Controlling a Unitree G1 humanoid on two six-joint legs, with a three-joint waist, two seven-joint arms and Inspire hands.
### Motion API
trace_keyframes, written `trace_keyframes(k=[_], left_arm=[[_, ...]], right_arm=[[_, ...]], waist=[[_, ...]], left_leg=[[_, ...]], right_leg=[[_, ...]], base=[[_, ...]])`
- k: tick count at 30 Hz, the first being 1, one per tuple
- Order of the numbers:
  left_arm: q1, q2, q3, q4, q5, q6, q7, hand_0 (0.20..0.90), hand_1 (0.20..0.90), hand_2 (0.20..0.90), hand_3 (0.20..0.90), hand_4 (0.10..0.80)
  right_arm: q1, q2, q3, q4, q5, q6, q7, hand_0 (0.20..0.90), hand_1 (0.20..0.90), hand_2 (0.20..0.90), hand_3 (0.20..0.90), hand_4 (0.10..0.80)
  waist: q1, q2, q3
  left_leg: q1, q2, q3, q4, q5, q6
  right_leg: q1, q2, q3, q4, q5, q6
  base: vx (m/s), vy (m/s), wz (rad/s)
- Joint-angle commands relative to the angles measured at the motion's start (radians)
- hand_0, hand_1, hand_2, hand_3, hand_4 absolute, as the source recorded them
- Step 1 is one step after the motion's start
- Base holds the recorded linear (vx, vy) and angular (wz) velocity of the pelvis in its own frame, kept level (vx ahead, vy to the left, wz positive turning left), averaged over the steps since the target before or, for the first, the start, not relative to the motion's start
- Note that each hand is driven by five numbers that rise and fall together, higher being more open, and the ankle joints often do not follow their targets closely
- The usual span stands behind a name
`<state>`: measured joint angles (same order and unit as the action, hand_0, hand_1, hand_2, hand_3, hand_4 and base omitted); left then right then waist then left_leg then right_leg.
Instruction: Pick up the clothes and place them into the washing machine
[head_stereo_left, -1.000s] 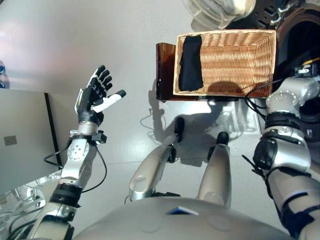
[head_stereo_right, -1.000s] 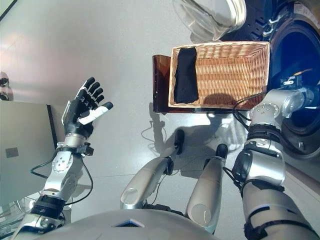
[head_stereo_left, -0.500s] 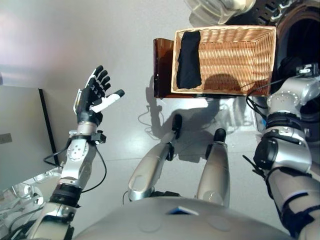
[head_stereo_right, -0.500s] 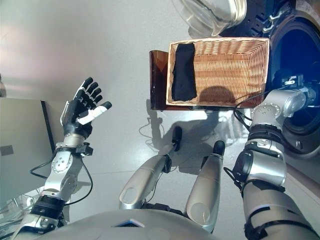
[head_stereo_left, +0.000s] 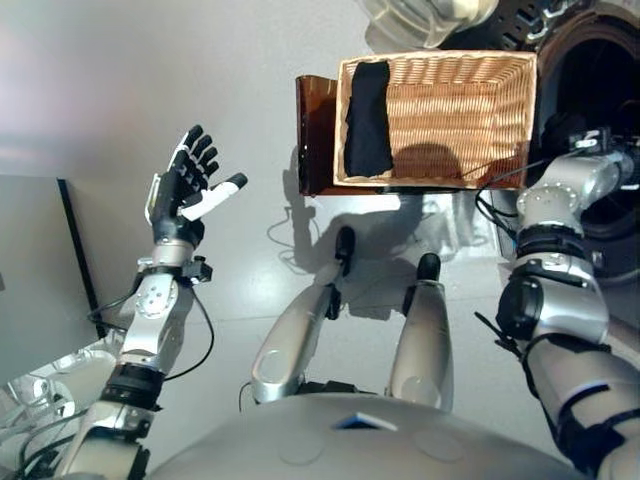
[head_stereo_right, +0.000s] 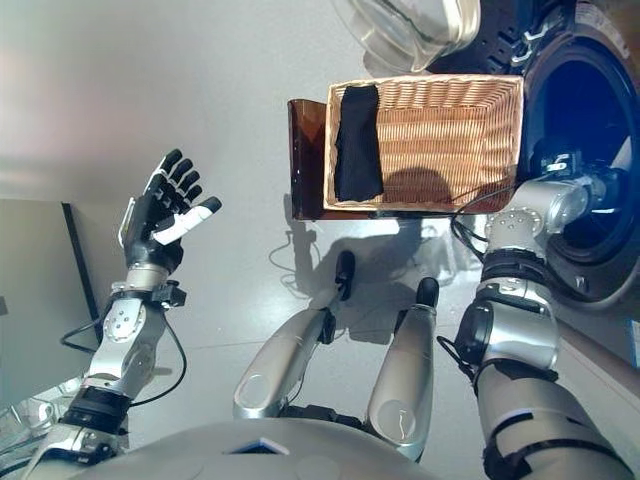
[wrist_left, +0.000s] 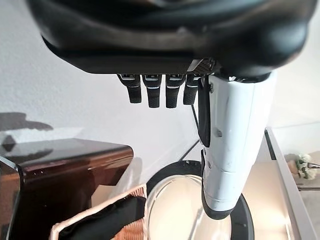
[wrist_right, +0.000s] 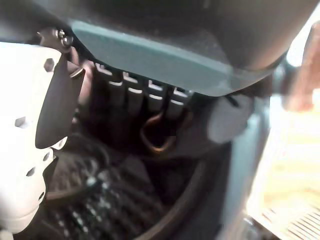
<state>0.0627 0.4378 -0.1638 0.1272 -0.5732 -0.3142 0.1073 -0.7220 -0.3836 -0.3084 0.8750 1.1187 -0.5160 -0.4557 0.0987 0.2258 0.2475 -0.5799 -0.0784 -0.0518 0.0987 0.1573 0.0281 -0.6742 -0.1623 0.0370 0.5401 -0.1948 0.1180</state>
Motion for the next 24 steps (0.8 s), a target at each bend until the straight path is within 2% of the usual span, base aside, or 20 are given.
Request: trace_keyframes(k=[1,6,9,12,17,24], left_arm=[[-0.017,-0.004,0.092,-0.029,-0.021,-0.075,-0.004,0.9,0.9,0.9,0.9,0.8],[-0.017,-0.035,0.103,-0.01,-0.044,-0.065,-0.027,0.9,0.9,0.9,0.9,0.8],[-0.022,-0.052,0.111,0.001,-0.053,-0.059,-0.03,0.9,0.9,0.9,0.9,0.8],[-0.024,-0.058,0.116,0.01,-0.053,-0.058,-0.029,0.9,0.9,0.9,0.9,0.8],[-0.019,-0.066,0.126,0.018,-0.042,-0.043,-0.033,0.9,0.9,0.9,0.9,0.8],[0.004,-0.061,0.149,0.02,-0.015,-0.023,-0.048,0.9,0.9,0.9,0.9,0.8]], right_arm=[[0.064,0.006,0.086,-0.021,0.019,0.011,0.116,0.9,0.9,0.9,0.9,0.8],[0.141,0.119,0.139,0.0,0.092,0.073,0.222,0.9,0.9,0.9,0.9,0.8],[0.17,0.166,0.167,0.004,0.105,0.088,0.262,0.9,0.9,0.9,0.9,0.8],[0.186,0.191,0.177,-0.006,0.124,0.095,0.279,0.9,0.9,0.9,0.9,0.8],[0.227,0.19,0.245,-0.019,0.033,0.139,0.27,0.9,0.9,0.9,0.9,0.8],[0.311,0.11,0.342,-0.014,-0.241,0.236,0.244,0.9,0.9,0.9,0.9,0.8]], waist=[[0.028,-0.013,-0.083],[0.019,-0.056,-0.068],[0.017,-0.087,-0.058],[0.014,-0.102,-0.052],[0.013,-0.145,-0.043],[0.007,-0.217,-0.057]], left_leg=[[-0.027,-0.011,0.019,0.121,-0.148,-0.08],[-0.016,-0.004,0.011,0.121,-0.146,-0.081],[-0.003,-0.001,0.003,0.121,-0.146,-0.081],[0.007,0.0,0.001,0.116,-0.145,-0.081],[0.051,0.008,-0.01,0.102,-0.142,-0.081],[0.172,0.026,-0.032,0.013,-0.117,-0.088]], right_leg=[[0.016,-0.009,-0.002,-0.205,0.167,-0.001],[0.042,-0.003,-0.016,-0.22,0.173,-0.004],[0.061,-0.001,-0.025,-0.234,0.183,-0.004],[0.074,0.0,-0.031,-0.244,0.187,-0.005],[0.134,0.006,-0.044,-0.282,0.2,-0.003],[0.275,0.01,-0.067,-0.389,0.232,0.007]], base=[[-0.021,-0.029,-0.04],[-0.003,-0.031,-0.02],[-0.002,-0.01,0.03],[0.003,-0.013,0.06],[0.015,-0.005,0.01],[0.077,-0.029,-0.02]])
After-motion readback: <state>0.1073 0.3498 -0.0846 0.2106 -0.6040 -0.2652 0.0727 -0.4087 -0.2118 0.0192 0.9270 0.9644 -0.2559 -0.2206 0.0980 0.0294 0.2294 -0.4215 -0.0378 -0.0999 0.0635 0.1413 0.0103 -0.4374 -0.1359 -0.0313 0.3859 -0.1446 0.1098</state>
